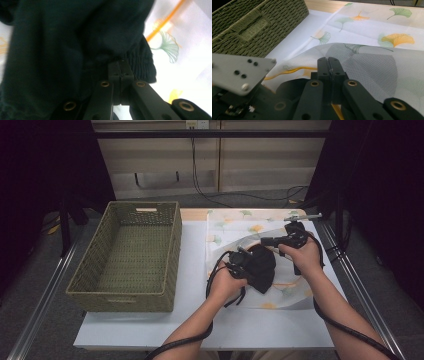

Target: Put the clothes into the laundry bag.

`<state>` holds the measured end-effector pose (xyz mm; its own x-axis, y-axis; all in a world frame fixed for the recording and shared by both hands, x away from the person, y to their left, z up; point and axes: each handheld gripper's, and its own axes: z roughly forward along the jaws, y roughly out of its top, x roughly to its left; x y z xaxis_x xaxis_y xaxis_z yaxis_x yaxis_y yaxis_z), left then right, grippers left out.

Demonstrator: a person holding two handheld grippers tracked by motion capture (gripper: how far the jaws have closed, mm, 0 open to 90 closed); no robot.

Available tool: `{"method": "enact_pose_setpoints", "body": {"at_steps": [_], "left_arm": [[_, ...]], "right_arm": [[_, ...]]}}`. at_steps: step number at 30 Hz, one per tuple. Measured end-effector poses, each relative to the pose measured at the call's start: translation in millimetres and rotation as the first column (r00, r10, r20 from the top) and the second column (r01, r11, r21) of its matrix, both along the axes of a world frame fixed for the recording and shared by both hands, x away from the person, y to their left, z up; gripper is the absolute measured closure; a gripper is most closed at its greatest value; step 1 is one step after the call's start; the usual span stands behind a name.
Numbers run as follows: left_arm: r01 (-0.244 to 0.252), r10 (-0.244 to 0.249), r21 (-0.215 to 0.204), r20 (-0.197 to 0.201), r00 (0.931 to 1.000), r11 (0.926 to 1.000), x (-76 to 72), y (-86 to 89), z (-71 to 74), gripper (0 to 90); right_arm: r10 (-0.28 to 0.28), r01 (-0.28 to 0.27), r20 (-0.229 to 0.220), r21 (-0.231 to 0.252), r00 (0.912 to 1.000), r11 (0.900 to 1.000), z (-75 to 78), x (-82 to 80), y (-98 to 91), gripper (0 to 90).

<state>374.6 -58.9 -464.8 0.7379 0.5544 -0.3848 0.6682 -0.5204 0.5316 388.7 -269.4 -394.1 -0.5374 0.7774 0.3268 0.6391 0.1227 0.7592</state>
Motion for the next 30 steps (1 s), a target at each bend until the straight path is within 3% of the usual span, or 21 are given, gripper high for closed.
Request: {"method": "enact_pose_setpoints", "body": {"at_steps": [11,14,23,24,30], "left_arm": [[-0.103,0.105,-0.042,0.049,0.9933,0.9938,9.8,-2.3,5.0,90.0],[-0.101,0.104,-0.038,0.062,0.9927,0.9941,12.0,-2.4,4.6,90.0],[-0.160,0.166,-0.076,0.074,0.9834,0.9842,19.2,-1.1,3.6,90.0],[-0.175,0.182,-0.090,0.068,0.9810,0.9804,19.5,-1.9,3.4,90.0],[-0.194,0.203,-0.089,0.114,0.9725,0.9770,24.0,0.0,5.5,90.0]], "right_arm": [[0.009,-0.009,-0.014,0.016,0.9999,0.9998,-3.1,-1.3,-1.1,89.8],[0.008,-0.008,-0.014,0.016,0.9999,0.9998,-2.3,-1.7,-1.3,89.7],[0.030,-0.030,-0.019,0.016,0.9994,0.9994,-1.7,-2.6,0.2,89.8],[0.030,-0.030,-0.020,0.017,0.9993,0.9994,-1.6,-2.5,0.3,89.8],[0.043,-0.043,-0.019,0.024,0.9989,0.9988,-0.8,-2.4,0.4,89.8]]}}
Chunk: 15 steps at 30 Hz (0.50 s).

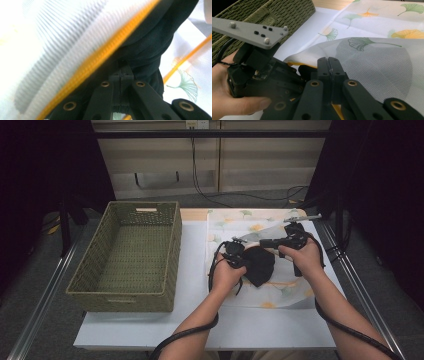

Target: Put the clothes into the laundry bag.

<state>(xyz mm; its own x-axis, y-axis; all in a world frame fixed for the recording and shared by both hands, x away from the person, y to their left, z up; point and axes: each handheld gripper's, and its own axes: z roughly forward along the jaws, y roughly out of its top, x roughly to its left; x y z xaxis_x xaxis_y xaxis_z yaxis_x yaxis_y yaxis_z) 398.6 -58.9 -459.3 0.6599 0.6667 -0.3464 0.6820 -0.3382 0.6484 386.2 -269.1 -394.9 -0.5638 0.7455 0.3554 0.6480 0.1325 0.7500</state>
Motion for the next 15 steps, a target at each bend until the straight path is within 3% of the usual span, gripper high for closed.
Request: {"method": "enact_pose_setpoints", "body": {"at_steps": [2,3,5,12,15], "left_arm": [[-0.014,0.013,0.009,0.021,0.9997,0.9999,2.1,1.8,0.4,90.0],[-0.022,0.022,-0.012,0.012,0.9997,0.9997,3.4,2.4,-0.5,90.0],[-0.026,0.026,-0.015,0.011,0.9996,0.9995,4.7,3.9,-0.9,90.0],[0.018,-0.019,-0.050,-0.016,0.9997,0.9986,-2.0,2.4,4.0,90.0],[0.043,-0.043,-0.045,-0.013,0.9990,0.9981,-7.2,-0.3,8.2,90.0]], "right_arm": [[0.004,-0.004,-0.003,0.003,1.0000,1.0000,0.2,-0.3,0.4,89.8],[0.009,-0.009,-0.005,0.005,0.9999,1.0000,0.1,-0.4,0.7,89.8],[0.010,-0.010,-0.007,0.003,0.9999,0.9999,0.0,-0.8,1.9,89.8],[0.007,-0.007,-0.005,0.004,1.0000,1.0000,0.4,-0.3,0.9,89.8],[0.002,-0.002,-0.004,-0.001,1.0000,1.0000,0.2,-0.3,0.7,89.7]]}}
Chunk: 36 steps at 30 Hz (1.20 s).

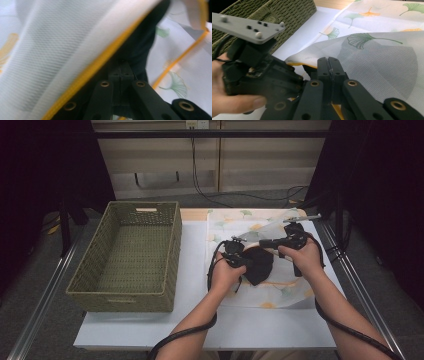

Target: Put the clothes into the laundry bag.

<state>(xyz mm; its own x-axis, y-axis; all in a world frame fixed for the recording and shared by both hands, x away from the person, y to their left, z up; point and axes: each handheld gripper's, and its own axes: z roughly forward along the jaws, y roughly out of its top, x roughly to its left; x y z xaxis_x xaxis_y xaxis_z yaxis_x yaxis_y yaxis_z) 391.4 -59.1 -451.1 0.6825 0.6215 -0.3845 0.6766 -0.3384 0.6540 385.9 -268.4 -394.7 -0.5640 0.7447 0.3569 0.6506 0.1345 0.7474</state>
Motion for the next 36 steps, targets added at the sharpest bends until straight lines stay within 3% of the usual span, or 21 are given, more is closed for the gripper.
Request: {"method": "enact_pose_setpoints", "body": {"at_steps": [6,13,17,19,20,22,23,27,36], "left_arm": [[0.057,-0.057,-0.007,-0.017,0.9982,0.9984,-10.7,-5.6,2.8,90.0],[0.111,-0.111,-0.012,-0.053,0.9923,0.9938,-21.3,-13.5,-7.2,90.0],[0.129,-0.129,-0.006,-0.071,0.9891,0.9916,-23.1,-15.4,-12.0,90.0],[0.114,-0.115,-0.020,-0.085,0.9897,0.9933,-26.3,-17.6,-15.0,90.0],[0.141,-0.140,0.000,-0.080,0.9869,0.9901,-25.7,-16.0,-15.6,90.0],[0.131,-0.131,-0.005,-0.090,0.9873,0.9914,-27.5,-17.5,-18.1,90.0],[0.149,-0.148,0.006,-0.088,0.9851,0.9888,-26.7,-16.9,-19.0,90.0],[0.148,-0.146,0.016,-0.092,0.9850,0.9888,-25.5,-18.3,-21.7,90.0],[0.063,-0.062,0.012,-0.064,0.9960,0.9980,-17.4,-17.9,-26.1,90.0]], "right_arm": [[-0.022,0.022,0.004,-0.011,0.9998,0.9997,-5.1,2.4,-2.9,89.8],[-0.051,0.051,-0.004,-0.006,0.9987,0.9987,-10.1,6.6,-6.3,89.8],[-0.048,0.048,-0.005,-0.005,0.9988,0.9988,-11.1,6.6,-6.6,89.7],[-0.050,0.050,-0.004,-0.005,0.9987,0.9987,-10.5,6.4,-6.9,89.7],[-0.048,0.048,-0.003,-0.004,0.9988,0.9988,-10.7,6.5,-7.2,89.7],[-0.052,0.052,-0.005,0.003,0.9986,0.9986,-11.5,6.4,-7.5,89.7],[-0.052,0.052,-0.008,0.005,0.9986,0.9986,-11.8,6.1,-7.5,89.7],[-0.050,0.051,-0.007,0.005,0.9987,0.9987,-12.0,5.7,-7.0,89.7],[-0.048,0.048,-0.016,0.003,0.9987,0.9989,-12.6,5.2,-7.4,89.7]]}}
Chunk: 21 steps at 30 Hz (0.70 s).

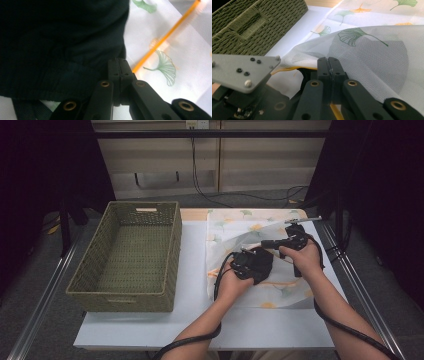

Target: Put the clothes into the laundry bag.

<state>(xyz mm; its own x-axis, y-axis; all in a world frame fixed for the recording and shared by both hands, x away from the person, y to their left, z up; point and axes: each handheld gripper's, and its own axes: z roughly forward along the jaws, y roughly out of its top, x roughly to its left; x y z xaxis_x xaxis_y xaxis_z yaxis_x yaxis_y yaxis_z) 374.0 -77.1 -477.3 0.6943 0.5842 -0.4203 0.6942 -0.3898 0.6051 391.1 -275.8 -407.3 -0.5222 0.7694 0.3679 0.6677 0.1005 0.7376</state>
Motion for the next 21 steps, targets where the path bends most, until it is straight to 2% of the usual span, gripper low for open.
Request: {"method": "enact_pose_setpoints", "body": {"at_steps": [3,7,10,15,18,19,21], "left_arm": [[-0.021,0.020,0.004,0.018,0.9996,0.9998,2.4,0.8,1.0,90.0],[-0.046,0.046,-0.006,0.011,0.9989,0.9989,8.2,3.5,0.3,90.0],[-0.047,0.047,-0.015,0.002,0.9989,0.9988,8.6,3.0,0.0,90.0],[-0.027,0.027,-0.031,-0.002,0.9996,0.9992,3.4,0.6,2.7,90.0],[-0.005,0.005,-0.025,0.004,1.0000,0.9997,0.2,-0.8,5.1,90.0],[0.008,-0.007,-0.011,0.009,0.9999,0.9999,-0.5,-0.8,5.7,90.0],[0.020,-0.020,-0.017,-0.002,0.9998,0.9997,-3.8,-2.9,5.5,90.0]], "right_arm": [[0.000,0.000,-0.003,0.011,1.0000,0.9999,-1.1,-0.1,-0.2,89.7],[-0.001,0.001,-0.004,0.013,1.0000,0.9999,-1.8,-0.1,0.1,89.7],[-0.001,0.001,-0.005,0.015,1.0000,0.9999,-1.9,-0.1,0.0,89.7],[0.002,-0.002,-0.002,0.010,1.0000,1.0000,-1.4,0.3,-0.3,89.7],[0.001,-0.001,-0.003,0.011,1.0000,0.9999,-1.8,0.2,0.3,89.7],[0.000,0.000,-0.002,0.011,1.0000,0.9999,-1.9,0.1,0.5,89.7],[0.000,0.000,-0.001,0.010,1.0000,1.0000,-2.0,0.0,1.0,89.7]]}}
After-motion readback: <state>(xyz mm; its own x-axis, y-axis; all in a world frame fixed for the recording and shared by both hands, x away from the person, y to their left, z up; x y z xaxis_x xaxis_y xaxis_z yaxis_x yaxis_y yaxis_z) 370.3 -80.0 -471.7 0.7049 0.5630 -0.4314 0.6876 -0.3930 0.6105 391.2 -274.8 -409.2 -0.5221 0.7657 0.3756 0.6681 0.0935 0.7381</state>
